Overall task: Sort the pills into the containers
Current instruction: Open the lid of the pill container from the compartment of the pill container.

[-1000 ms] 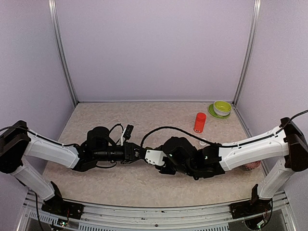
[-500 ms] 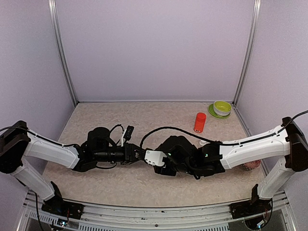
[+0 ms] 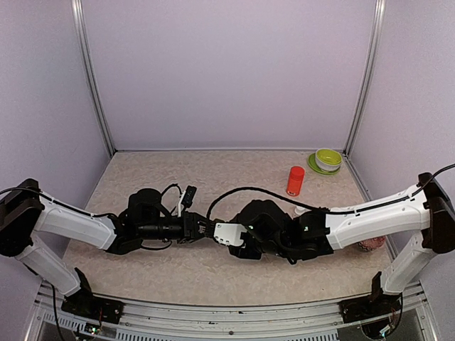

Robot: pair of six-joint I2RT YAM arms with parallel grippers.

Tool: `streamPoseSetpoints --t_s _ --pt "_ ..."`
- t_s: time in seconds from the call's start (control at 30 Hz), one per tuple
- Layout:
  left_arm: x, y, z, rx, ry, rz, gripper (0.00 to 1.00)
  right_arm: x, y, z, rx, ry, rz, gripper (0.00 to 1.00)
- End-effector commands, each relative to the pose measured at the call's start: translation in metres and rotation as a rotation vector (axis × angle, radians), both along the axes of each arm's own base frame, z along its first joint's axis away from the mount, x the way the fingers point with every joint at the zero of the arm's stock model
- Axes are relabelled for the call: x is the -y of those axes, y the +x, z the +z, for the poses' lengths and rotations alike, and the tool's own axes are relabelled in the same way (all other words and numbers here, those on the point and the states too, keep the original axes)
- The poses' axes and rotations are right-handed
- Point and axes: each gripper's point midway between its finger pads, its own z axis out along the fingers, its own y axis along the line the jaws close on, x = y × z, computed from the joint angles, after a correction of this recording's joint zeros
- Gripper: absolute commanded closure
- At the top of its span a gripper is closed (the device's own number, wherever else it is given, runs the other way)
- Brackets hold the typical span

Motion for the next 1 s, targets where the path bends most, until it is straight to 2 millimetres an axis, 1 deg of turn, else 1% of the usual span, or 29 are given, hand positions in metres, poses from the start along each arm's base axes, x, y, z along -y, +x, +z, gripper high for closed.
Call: streamPoseSetpoints --t_s 0.0,0.1,0.27,0.47,0.57,0.67,0.83,0.97 --pt "0.0000 -0.0013 0.0160 0.063 -0.033 -0.007 0.74 -0.0014 0.0039 0.0120 -0.003 0.014 -0.013 0.39" --pt "0.0011 -0.0024 0.0163 0.067 -0.033 -0.011 0.74 0.0009 0.0072 0.0112 -0.026 0.017 -0.021 0.37" --pt "0.0033 -0.0048 0.0171 0.079 -0.034 -0.022 0.74 0.0000 0.0070 0.0127 -0.074 0.031 -0.001 0.38" --pt "0.0057 -0.0060 0.0181 0.083 -0.035 -0.026 0.74 -0.0002 0.0098 0.0134 -0.084 0.033 -0.009 0.44" --pt "0.0067 -0.0065 0.0178 0.083 -0.034 -0.027 0.74 -0.0001 0.0106 0.0107 -0.088 0.023 -0.011 0.51" --pt "0.0066 -0.0062 0.0173 0.082 -0.033 -0.024 0.74 -0.0006 0.0103 0.0100 -0.091 0.022 -0.010 0.64" --pt "0.0055 -0.0048 0.0152 0.084 -0.022 -0.015 0.74 -0.0039 0.0045 0.0146 -0.120 0.040 0.015 0.80" --pt "0.0058 -0.0054 0.0168 0.089 -0.025 -0.017 0.73 -0.0044 0.0012 0.0178 -0.150 0.065 0.029 0.86"
